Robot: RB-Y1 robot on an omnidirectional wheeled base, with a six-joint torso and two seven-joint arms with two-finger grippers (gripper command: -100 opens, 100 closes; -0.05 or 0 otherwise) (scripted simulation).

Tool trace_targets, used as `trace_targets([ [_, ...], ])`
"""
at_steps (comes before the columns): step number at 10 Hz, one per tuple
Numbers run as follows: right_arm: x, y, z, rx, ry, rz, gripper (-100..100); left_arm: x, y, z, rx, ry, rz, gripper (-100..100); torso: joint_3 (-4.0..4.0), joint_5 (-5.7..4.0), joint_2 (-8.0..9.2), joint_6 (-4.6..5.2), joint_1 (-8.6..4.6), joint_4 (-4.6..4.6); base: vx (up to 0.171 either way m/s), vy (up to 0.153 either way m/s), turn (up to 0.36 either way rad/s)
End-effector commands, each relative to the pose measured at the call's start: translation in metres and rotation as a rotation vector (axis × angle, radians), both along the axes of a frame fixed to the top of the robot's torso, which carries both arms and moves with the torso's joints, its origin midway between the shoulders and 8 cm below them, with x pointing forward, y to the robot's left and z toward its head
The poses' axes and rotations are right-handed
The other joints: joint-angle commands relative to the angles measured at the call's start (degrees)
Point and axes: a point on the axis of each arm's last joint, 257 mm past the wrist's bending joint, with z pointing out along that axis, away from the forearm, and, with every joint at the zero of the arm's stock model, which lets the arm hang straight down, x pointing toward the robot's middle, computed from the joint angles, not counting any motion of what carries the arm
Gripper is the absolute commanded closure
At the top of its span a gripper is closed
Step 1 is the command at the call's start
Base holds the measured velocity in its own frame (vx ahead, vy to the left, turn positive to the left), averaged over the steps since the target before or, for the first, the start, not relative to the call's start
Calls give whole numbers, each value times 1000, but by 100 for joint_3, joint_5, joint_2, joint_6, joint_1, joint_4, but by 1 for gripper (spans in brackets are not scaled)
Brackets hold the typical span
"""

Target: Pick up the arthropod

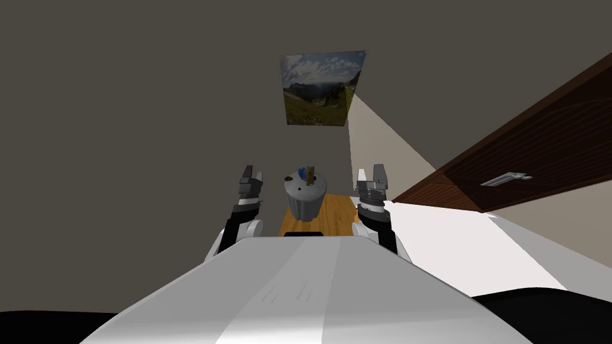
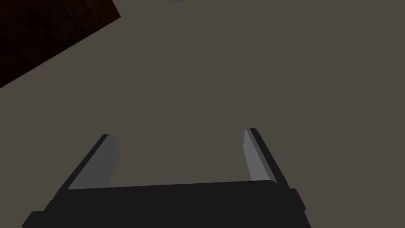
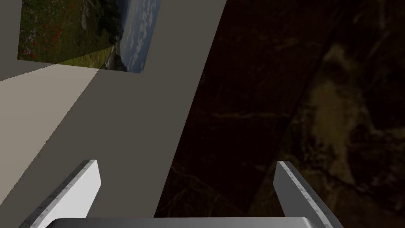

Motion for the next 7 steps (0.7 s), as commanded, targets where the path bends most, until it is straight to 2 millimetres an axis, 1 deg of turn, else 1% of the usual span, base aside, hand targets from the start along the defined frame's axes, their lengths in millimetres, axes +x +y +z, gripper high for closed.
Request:
trace_targets([
  [1,0,0,0,0,0,0,0,7,-2,-9,10,29,-20,-100,0,0,0,0,0,0,8,-7,-12],
  [2,0,0,0,0,0,0,0,17,-2,-20,6,67,-39,-100,-2,0,-3,1,-1,-1,21,-18,-26],
  [4,0,0,0,0,0,0,0,29,0,-36,-11,116,-58,-100,-7,-1,-12,1,-6,-3,32,-23,-23],
  [7,0,0,0,0,0,0,0,50,3,-65,-59,205,-84,-100,-9,-2,-16,1,-9,-4,34,-23,-24],
])
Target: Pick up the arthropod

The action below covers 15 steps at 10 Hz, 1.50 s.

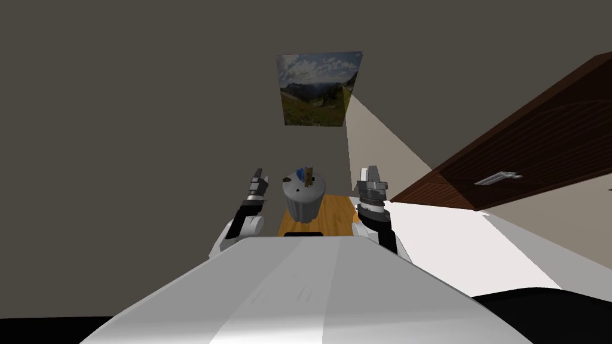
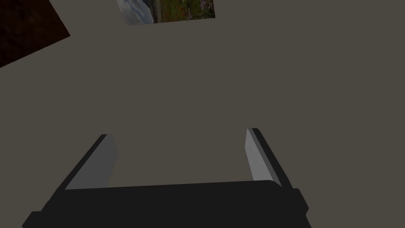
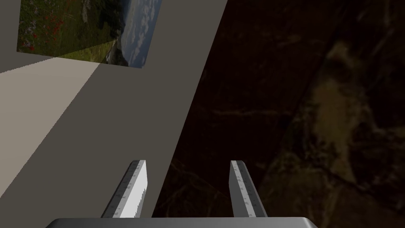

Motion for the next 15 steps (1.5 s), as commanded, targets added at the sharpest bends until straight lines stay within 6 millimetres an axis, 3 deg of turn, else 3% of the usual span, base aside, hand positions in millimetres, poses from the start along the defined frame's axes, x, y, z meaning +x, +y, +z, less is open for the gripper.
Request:
trace_targets([
  [1,0,0,0,0,0,0,0,10,2,-20,-33,57,-12,-100,0,0,0,0,0,0,40,-25,-34],
  [3,0,0,0,0,0,0,0,17,4,-32,-56,92,-18,-100,0,0,0,0,-3,0,29,-24,-14],
  [6,0,0,0,0,0,0,0,39,7,-68,-134,197,-35,-100,1,0,2,0,-2,0,32,-25,-33],
  [7,0,0,0,0,0,0,0,40,7,-70,-134,203,-35,-100,0,-1,0,-1,-3,0,28,-22,-7],
  [11,0,0,0,0,0,0,0,67,9,-125,-256,359,-51,-100,-2,-1,-4,-1,-4,-1,39,-28,-34],
  [14,0,0,0,0,0,0,0,73,9,-142,-289,411,-53,-100,1,0,3,-1,-1,0,27,-19,-14],
  [15,0,0,0,0,0,0,0,78,9,-158,-322,456,-54,-100,4,-1,7,-2,0,1,23,-19,-24],
])
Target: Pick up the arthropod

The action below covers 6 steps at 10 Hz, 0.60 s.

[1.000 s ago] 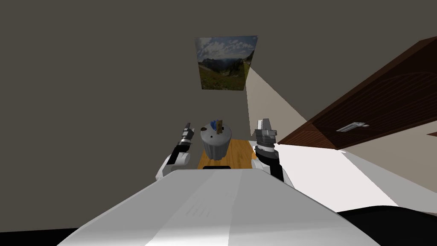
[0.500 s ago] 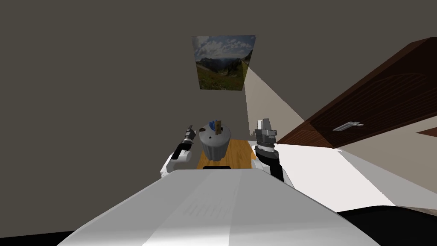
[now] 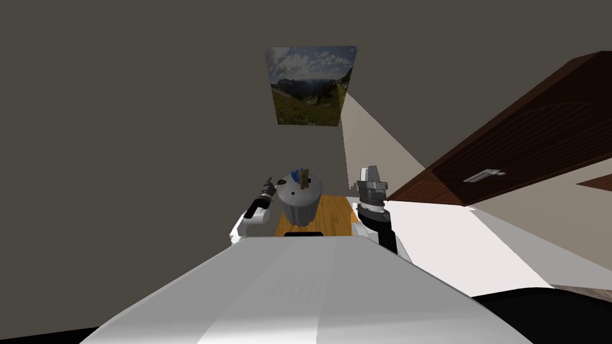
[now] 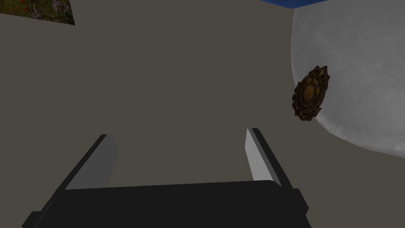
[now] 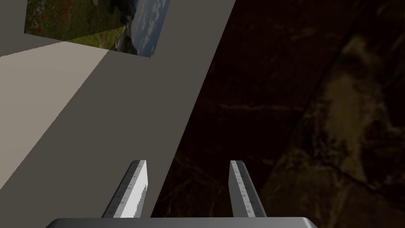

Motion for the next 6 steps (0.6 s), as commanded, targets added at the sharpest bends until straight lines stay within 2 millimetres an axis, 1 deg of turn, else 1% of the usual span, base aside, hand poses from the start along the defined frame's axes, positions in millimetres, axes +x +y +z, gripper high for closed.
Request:
trace_targets([
  [1,0,0,0,0,0,0,0,8,-3,-23,-51,67,-2,-100,0,0,0,0,0,0,35,-24,-29],
  [2,0,0,0,0,0,0,0,13,-3,-39,-83,110,-1,-100,-3,0,-5,1,-3,-1,41,-27,-41],
  [3,0,0,0,0,0,0,0,13,-3,-42,-84,122,-1,-100,-4,-1,-7,0,-4,-2,30,-20,-10],
  [5,0,0,0,0,0,0,0,20,-6,-74,-149,212,1,-100,-1,0,-1,0,0,-1,32,-18,-24],
  [6,0,0,0,0,0,0,0,19,-6,-77,-149,221,1,-100,-3,0,-5,0,-1,-1,27,-14,-12],
])
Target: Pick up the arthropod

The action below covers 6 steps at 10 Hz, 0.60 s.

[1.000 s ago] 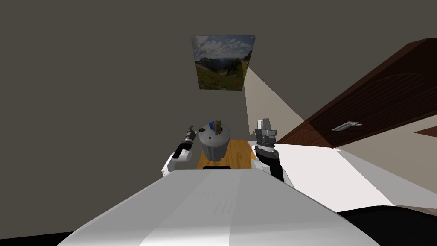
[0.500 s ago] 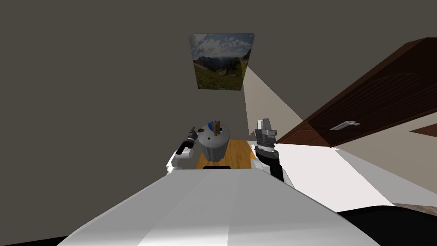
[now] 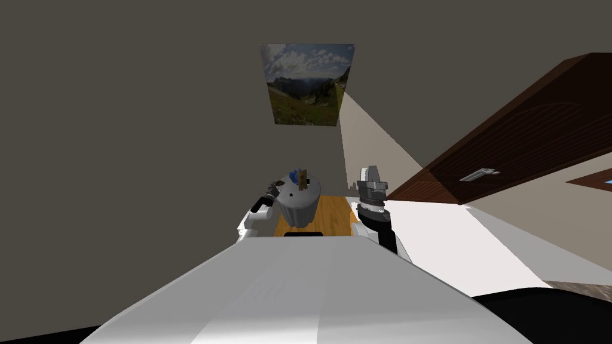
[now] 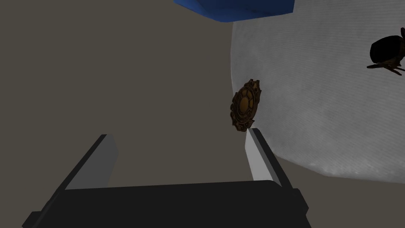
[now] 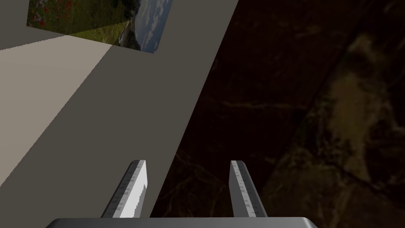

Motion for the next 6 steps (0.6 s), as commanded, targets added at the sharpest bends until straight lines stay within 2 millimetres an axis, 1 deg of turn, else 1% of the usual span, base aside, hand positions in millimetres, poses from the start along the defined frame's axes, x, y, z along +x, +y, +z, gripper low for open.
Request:
trace_targets([
  [1,0,0,0,0,0,0,0,4,-1,-21,-39,63,3,-100,0,0,0,0,0,0,18,-14,-16],
  [2,0,0,0,0,0,0,0,4,-1,-21,-39,64,3,-100,2,0,3,0,1,1,14,-9,-8],
  [3,0,0,0,0,0,0,0,5,-3,-39,-71,114,6,-100,3,1,4,1,2,1,23,-10,-21],
  [4,0,0,0,0,0,0,0,7,-5,-51,-102,153,9,-100,2,1,2,1,2,1,38,-16,-30],
  [5,0,0,0,0,0,0,0,6,-5,-55,-102,165,10,-100,-1,0,-2,1,-1,0,29,-13,-10],
  [6,0,0,0,0,0,0,0,6,-8,-71,-133,215,14,-100,0,0,-1,0,1,0,23,-10,-14],
])
